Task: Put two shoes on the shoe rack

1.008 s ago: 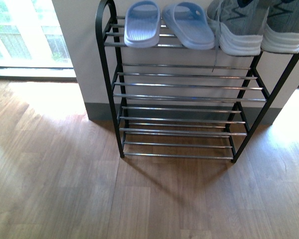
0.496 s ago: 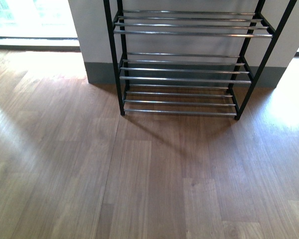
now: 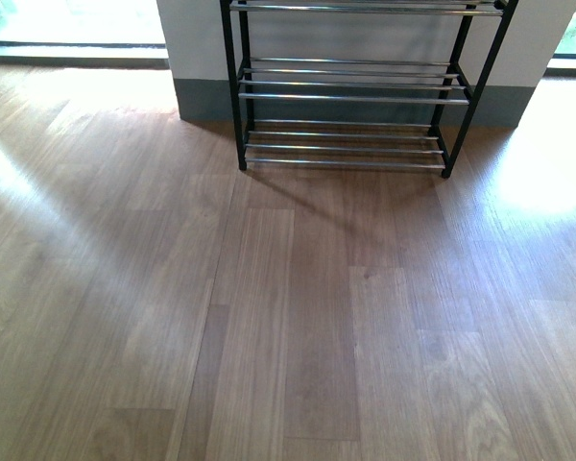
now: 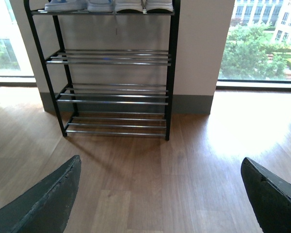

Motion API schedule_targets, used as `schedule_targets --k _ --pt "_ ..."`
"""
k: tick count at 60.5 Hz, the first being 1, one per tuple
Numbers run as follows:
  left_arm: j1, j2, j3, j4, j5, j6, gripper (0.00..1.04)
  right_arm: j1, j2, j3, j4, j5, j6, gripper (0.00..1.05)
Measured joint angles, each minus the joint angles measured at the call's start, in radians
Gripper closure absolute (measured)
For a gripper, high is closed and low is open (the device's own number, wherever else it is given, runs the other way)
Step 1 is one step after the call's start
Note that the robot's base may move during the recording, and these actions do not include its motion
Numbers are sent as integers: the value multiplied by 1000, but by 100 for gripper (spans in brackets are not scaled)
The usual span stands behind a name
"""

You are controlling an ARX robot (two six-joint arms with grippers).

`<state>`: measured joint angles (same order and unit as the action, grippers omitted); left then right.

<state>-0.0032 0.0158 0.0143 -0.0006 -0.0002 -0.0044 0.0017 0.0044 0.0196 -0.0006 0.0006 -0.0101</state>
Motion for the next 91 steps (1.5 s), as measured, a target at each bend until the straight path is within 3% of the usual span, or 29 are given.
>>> schedule_targets --k 91 --pt "0 0 0 0 0 0 9 0 0 0 0 0 0 9"
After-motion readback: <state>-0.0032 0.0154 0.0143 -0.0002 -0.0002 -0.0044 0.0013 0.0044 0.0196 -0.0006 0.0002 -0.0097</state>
